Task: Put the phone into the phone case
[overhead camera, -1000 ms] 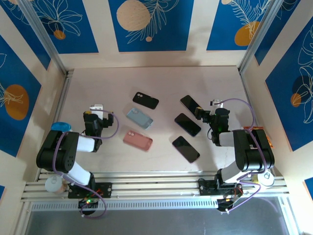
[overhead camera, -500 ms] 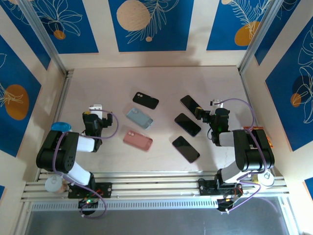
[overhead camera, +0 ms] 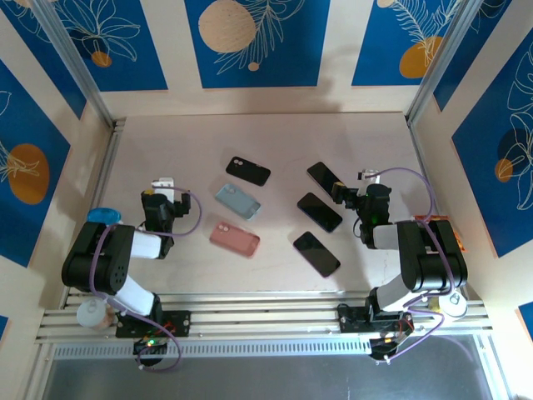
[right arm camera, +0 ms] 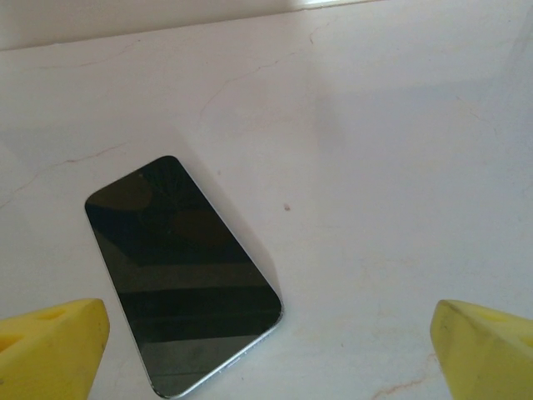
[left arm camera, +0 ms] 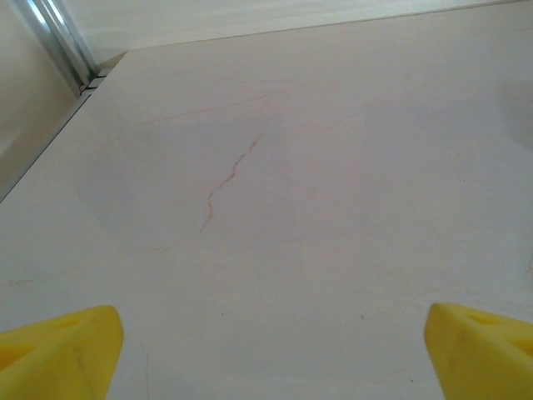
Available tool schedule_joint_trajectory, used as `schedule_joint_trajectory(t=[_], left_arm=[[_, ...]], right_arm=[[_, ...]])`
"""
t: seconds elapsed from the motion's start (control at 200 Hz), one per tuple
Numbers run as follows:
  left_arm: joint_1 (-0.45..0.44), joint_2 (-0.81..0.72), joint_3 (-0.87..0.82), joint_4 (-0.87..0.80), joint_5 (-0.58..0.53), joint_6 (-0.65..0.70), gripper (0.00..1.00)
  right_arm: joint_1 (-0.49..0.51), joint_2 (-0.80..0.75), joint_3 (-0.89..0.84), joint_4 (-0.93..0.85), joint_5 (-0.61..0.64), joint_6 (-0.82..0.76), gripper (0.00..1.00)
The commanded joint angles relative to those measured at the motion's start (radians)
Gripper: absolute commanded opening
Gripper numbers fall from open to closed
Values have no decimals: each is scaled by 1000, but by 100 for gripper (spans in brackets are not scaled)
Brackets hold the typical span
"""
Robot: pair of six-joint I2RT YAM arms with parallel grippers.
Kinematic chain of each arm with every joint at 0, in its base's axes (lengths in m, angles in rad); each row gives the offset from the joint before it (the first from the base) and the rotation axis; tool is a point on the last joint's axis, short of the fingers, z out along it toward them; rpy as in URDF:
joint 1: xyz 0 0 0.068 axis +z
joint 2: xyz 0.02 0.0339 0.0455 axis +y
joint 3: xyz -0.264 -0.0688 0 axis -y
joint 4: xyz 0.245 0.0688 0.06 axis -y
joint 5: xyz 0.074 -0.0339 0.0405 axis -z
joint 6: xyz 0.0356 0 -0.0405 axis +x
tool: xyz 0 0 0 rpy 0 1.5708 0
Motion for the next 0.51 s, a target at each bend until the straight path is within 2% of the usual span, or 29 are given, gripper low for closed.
schedule_joint_trajectory(t=[0.0, 0.09, 0.195, 0.24, 0.3, 0.375, 0.5], left_arm=[[-12, -25, -15, 50, -32, 12, 88], [-22, -26, -18, 62, -37, 22, 88], [-28, -52, 7, 5, -57, 32, 84], [-32, -121, 46, -128, -119, 9, 85], [-33, -190, 123, -329, -100, 15, 83], [-53, -219, 209, -459, -113, 53, 81], [-71, -288, 298, -643, -88, -69, 80]], right_arm=[[29, -102, 77, -190, 54, -31, 99], [47, -181, 185, -444, 57, -5, 99], [78, -256, 227, -563, 71, 5, 99], [87, -279, 238, -608, 82, 22, 99], [96, -304, 245, -662, 64, 61, 99], [120, -314, 255, -719, 43, 76, 99], [170, -275, 322, -888, 73, 122, 99]])
